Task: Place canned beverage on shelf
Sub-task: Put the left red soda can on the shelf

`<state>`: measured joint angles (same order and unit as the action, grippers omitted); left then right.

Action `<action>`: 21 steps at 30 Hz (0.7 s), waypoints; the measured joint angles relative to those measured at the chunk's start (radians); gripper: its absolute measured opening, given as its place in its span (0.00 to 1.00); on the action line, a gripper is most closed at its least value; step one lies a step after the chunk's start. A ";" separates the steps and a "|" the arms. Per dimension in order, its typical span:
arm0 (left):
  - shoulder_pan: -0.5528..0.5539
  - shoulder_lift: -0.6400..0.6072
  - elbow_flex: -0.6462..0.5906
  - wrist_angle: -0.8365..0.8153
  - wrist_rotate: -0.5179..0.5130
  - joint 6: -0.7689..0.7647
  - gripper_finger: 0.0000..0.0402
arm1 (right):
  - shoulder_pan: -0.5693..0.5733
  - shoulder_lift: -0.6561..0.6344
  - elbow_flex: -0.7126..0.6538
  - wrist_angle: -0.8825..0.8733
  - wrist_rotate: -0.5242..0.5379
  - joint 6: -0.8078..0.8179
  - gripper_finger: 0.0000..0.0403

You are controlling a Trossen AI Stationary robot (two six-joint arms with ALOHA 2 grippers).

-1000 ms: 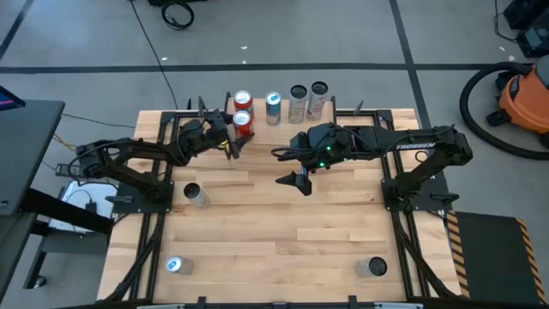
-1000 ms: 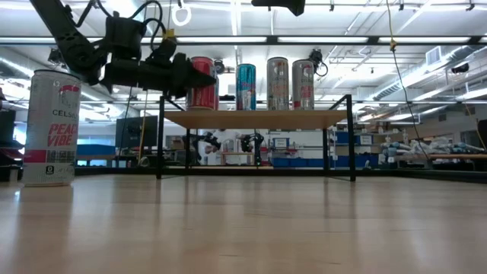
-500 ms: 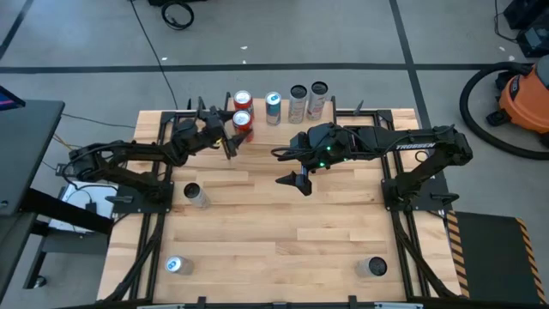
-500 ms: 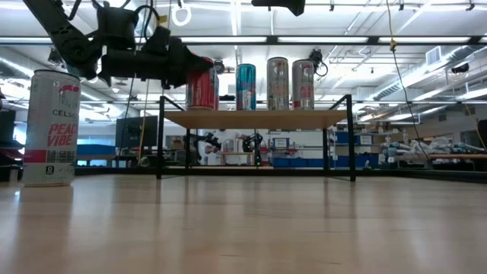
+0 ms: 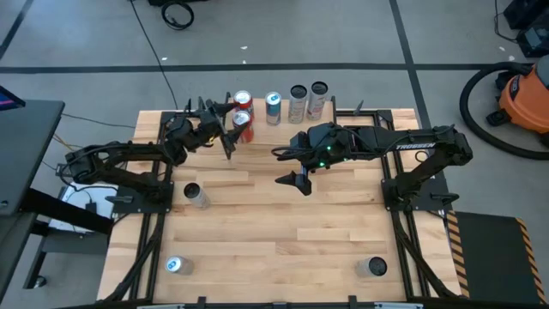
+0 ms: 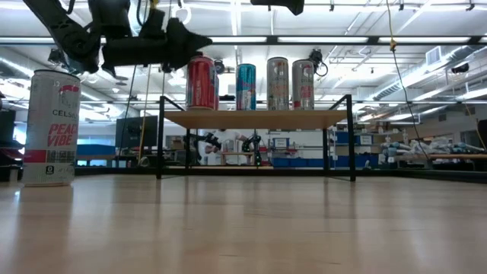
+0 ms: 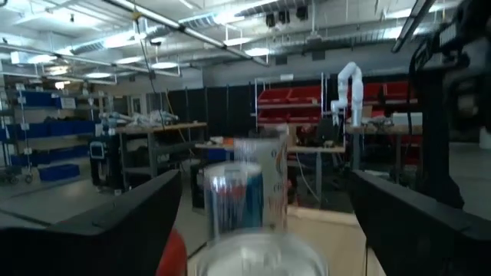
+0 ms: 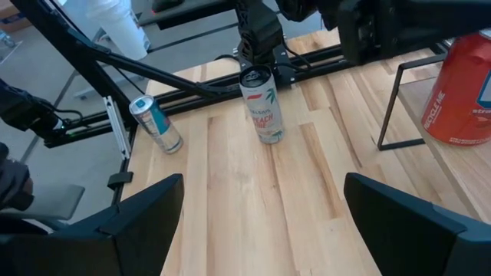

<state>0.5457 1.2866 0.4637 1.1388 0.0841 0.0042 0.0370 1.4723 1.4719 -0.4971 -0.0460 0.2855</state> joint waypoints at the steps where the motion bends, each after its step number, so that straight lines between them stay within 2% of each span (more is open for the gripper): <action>1: 0.000 -0.008 0.010 -0.013 0.000 -0.007 0.95 | 0.000 0.000 0.000 0.002 0.000 0.000 0.92; 4: -0.001 -0.034 0.051 -0.093 0.001 -0.026 0.95 | 0.000 0.000 0.000 0.009 0.000 0.000 0.92; 13: -0.080 -0.045 0.289 -0.539 0.017 0.087 0.95 | 0.000 0.000 0.000 0.018 0.000 0.000 0.92; 17: -0.085 -0.057 0.420 -0.808 0.010 0.098 0.95 | 0.000 0.000 0.000 0.018 0.000 0.000 0.92; 21: -0.086 -0.084 0.527 -1.029 -0.087 0.120 0.95 | 0.000 0.000 0.000 0.018 0.000 0.000 0.92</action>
<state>0.4599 1.2026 0.9910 0.1098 -0.0033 0.1246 0.0368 1.4723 1.4719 -0.4793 -0.0460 0.2855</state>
